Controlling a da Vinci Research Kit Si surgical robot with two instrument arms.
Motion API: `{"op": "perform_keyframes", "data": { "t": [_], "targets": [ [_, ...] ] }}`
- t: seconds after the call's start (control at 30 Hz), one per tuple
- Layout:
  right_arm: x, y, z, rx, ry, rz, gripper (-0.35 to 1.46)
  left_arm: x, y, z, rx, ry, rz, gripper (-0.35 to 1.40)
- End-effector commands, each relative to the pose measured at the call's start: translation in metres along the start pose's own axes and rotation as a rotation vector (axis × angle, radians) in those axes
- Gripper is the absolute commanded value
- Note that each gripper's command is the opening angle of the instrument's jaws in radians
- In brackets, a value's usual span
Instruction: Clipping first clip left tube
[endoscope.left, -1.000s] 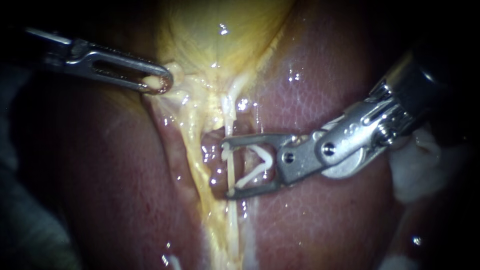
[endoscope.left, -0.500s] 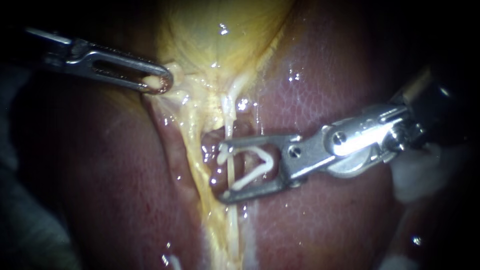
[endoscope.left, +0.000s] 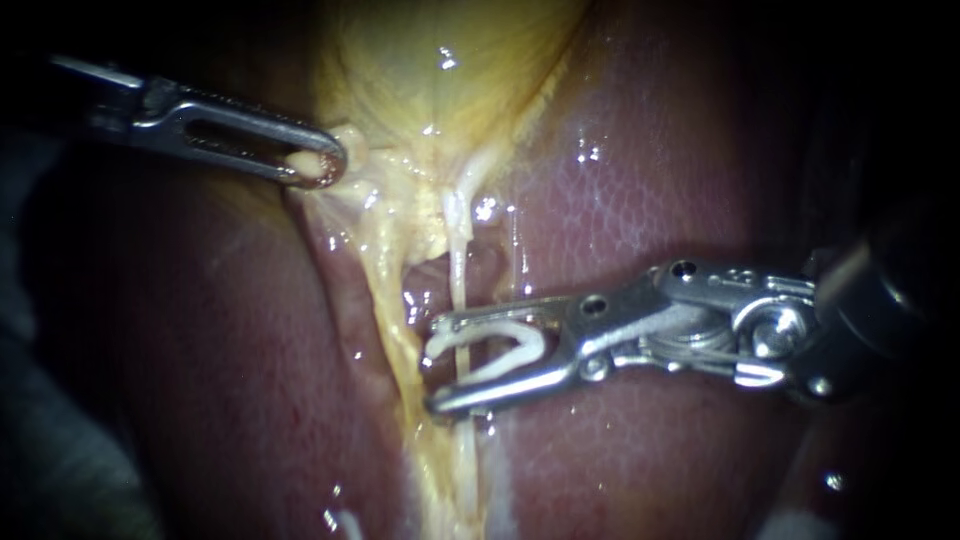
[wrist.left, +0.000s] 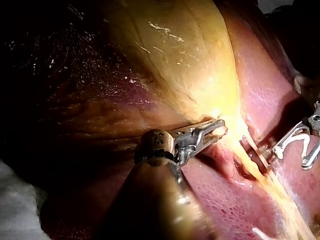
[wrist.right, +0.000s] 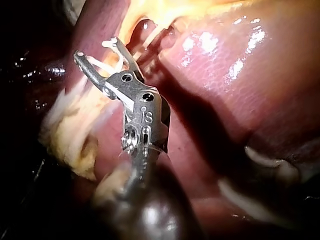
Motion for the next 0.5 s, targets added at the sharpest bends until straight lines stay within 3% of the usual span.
{"op": "perform_keyframes", "data": {
  "t": [0.03, 0.2, 0.5],
  "targets": [
    [0.0000, 0.0000, -0.0001, 0.001, 0.001, 0.026, 0.48, 0.0000, 0.0000, 0.0000, 0.000, 0.000, 0.000, -0.35],
    [-0.0006, 0.0005, 0.0002, -0.001, 0.001, 0.104, 0.47, 0.0000, 0.0000, 0.0000, 0.000, 0.000, 0.000, -0.35],
    [-0.0018, 0.0018, 0.0009, -0.007, -0.001, 0.107, 0.46, 0.0000, 0.0000, 0.0000, 0.000, 0.000, 0.000, -0.35]
  ]
}}
